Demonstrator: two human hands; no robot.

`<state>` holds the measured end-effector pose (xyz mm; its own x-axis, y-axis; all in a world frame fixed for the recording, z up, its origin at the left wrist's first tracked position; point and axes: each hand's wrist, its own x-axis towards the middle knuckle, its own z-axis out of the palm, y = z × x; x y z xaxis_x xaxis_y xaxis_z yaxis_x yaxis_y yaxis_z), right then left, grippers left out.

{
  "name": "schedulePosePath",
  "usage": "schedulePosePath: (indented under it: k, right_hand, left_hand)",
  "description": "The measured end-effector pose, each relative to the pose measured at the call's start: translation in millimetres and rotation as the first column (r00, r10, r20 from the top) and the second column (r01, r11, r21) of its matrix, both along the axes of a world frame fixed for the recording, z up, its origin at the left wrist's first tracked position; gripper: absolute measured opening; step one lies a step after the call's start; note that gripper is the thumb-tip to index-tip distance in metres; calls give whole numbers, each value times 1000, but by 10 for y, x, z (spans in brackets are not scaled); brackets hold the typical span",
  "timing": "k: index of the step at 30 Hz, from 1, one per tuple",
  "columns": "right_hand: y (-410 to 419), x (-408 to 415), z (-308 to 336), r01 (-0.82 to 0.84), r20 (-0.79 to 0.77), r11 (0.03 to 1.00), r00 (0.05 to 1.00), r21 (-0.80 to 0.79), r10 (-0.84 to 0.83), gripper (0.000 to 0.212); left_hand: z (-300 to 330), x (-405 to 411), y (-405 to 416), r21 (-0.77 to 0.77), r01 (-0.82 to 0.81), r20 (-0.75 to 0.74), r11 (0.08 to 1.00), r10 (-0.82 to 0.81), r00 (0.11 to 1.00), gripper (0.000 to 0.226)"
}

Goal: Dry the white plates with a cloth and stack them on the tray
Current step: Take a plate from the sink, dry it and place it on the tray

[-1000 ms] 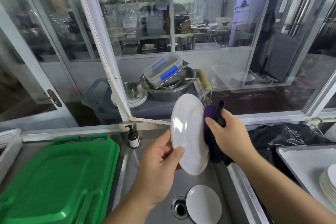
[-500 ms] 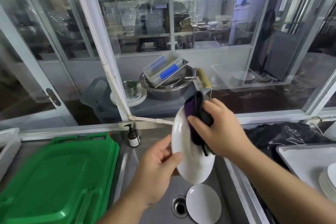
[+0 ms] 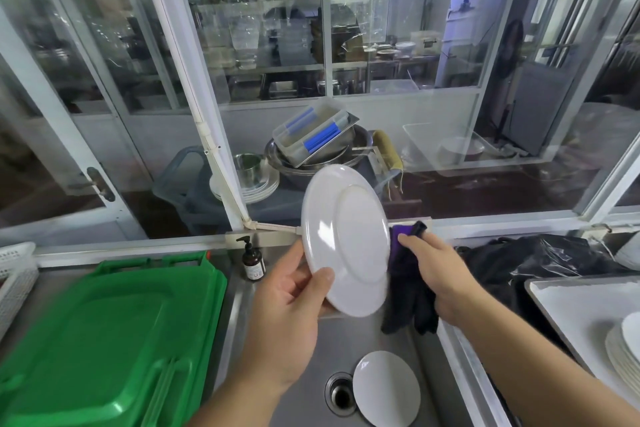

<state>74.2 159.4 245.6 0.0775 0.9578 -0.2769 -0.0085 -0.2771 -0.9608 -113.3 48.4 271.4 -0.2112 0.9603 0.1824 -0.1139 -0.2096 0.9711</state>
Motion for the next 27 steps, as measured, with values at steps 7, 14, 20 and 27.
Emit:
schedulePosePath:
  k: [7,14,20,27]
  right_hand:
    - [-416,-323,-121,-75,-182,952,983,-296,21,23]
    - [-547,-214,220,-171,-277,937,957,-306,84,33]
    - [-279,-53,465,-61,-218,980,976,-190,18,34]
    - [-175,158,523,-17,-301,990,953,-138,-25,52]
  left_hand:
    - [48,102,-17,55,14,-324,998,5,946,53]
    - [-14,24,-10,64,1,-473,998,29,880,51]
    - [-218,-14,-41,106,59,-640,993,22,768,42]
    - [-192,-134,-26,226,273,-918,935,110,382,63]
